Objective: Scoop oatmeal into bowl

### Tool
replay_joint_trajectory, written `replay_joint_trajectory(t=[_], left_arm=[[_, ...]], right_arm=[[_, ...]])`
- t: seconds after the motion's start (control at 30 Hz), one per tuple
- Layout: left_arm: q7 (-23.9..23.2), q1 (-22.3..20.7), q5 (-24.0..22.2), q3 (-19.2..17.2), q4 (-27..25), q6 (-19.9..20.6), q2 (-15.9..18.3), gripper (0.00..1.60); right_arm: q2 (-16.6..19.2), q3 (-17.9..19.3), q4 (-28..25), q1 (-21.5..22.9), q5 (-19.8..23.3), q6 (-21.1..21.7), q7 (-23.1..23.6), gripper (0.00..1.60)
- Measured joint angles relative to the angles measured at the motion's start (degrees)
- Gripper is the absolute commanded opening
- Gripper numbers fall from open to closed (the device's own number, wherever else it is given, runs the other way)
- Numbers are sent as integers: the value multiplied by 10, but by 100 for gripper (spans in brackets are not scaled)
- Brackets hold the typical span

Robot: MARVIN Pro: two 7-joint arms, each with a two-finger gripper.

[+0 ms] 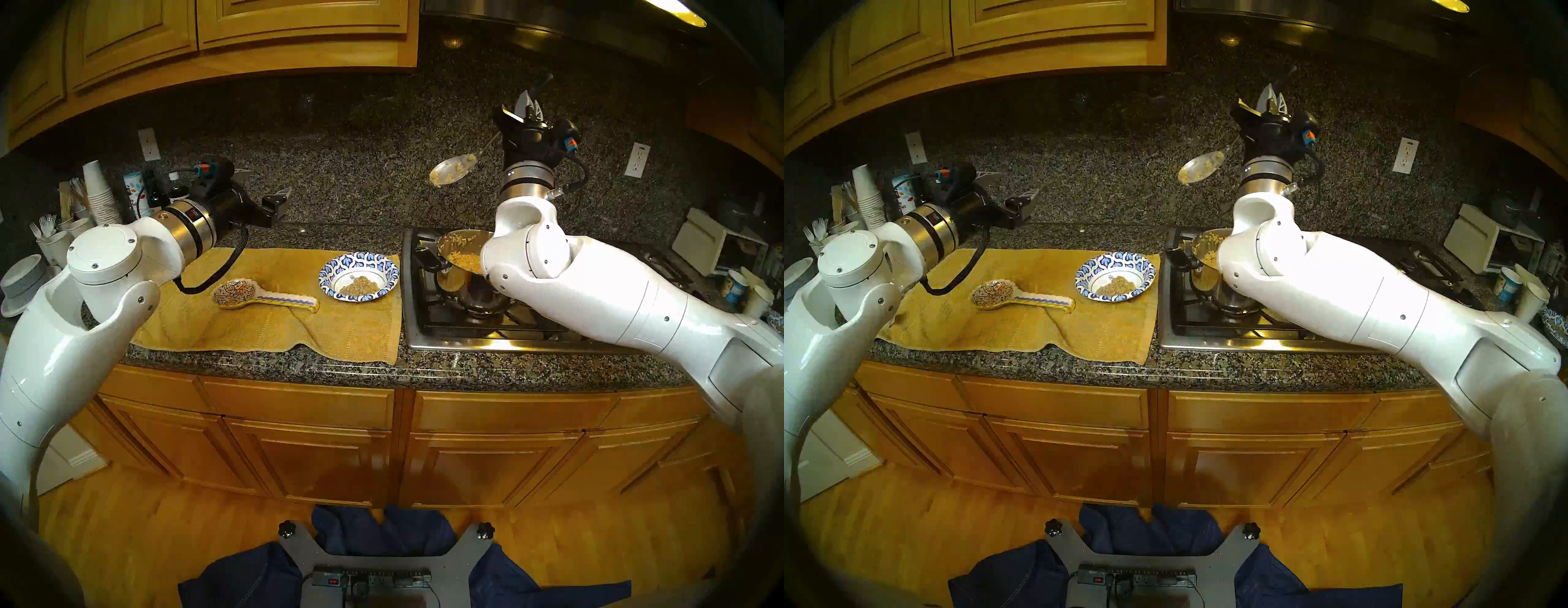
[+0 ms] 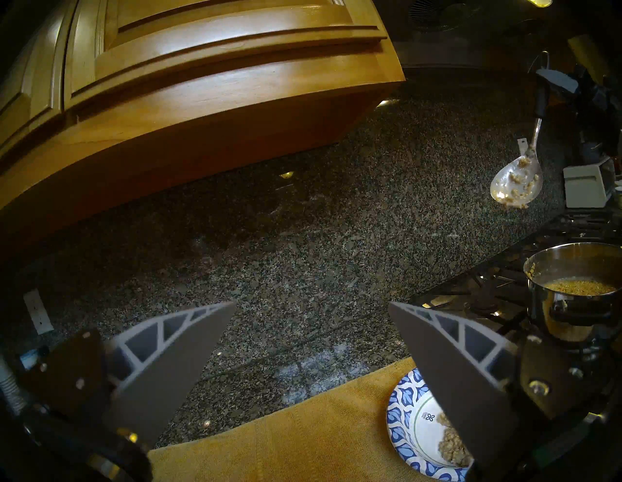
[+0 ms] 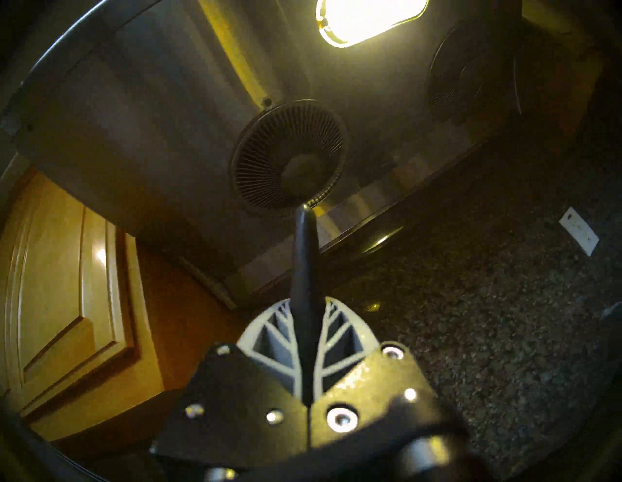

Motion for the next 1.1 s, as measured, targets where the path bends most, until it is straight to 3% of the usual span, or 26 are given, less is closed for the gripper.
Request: replay_joint_trajectory(t=[0.53,0.8,1.1], left_arm=[[2,0,-2,1,0,0,2,160],[2,0,-3,2,-1,0,3,160],[2,0,-3,2,-1,-2,3,160]], right_arm=[[97,23,-39,-73,-15,25,-18,0],[146,20,-58,-107,-52,51,-26,0],[203,-5,-106,-132,-106,80,7,0]])
